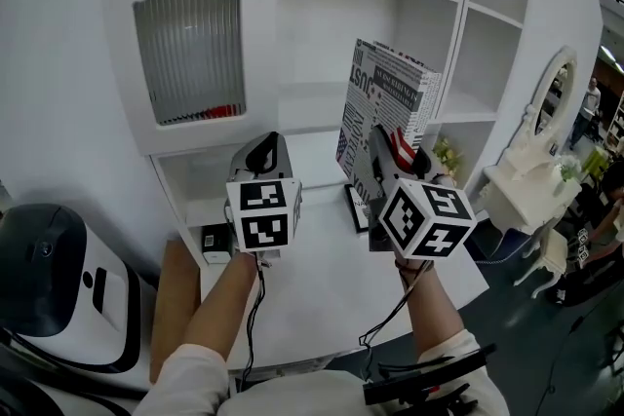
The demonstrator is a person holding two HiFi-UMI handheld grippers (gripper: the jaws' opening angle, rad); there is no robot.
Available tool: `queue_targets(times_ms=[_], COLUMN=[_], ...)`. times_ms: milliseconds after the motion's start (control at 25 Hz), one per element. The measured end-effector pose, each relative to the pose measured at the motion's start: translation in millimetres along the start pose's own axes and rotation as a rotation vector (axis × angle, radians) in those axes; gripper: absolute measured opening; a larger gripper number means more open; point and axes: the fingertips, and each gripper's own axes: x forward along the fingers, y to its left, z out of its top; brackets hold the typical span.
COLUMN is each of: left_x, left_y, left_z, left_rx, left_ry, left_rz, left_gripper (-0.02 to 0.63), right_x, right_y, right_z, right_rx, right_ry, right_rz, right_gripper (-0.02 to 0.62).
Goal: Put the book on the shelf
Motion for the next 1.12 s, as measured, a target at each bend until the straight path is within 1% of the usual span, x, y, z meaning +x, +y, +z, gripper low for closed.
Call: queue_targets(times_ms=[120,360,480,600,760,880,1120], left_x=[2.5,6.6,9.3,5.3,4.4,7.5,2.3], left_y=[1.5,-1.6,-0.3,5.2,5.6,4.9,22.9], left_z=[11.7,27.4,33.3,41.6,62.5,72.1,92.1], left_rx=[0.027,0.049,0.041,0.030,0.014,0.012,0.017], left_ry=[-0.003,-0.012,-0.013,-0.019,-0.059,-0.065,-0.094], left_rz=[-0.002,-0.006,-0.005,0.013,0.027,0.032,0.063], left_gripper=[0.008,0.008,0.008,0.008,0.008,0.008,0.008], right_x=[4.9,12.1,18.1,19.2,20.1,23.3,29.0], right_y=[1.8,4.2,3.2,5.0,4.8,3.9,22.0], right_z=[9.5,27.3,34.3,40.4,54.2,64.8,84.8], right_rx=[0.001,-0.011,-0.022,-0.024,-0.042,-0.045,-0.047], right_ry=[-0.012,-0.042,-0.047,-0.059,-0.084,-0.104,-0.137], right_rz=[0.002,0.013,0.015,0.025,0.028,0.023,0.041], right_gripper=[0.170,0.170,0.170,0.170,0.170,0.170,0.170])
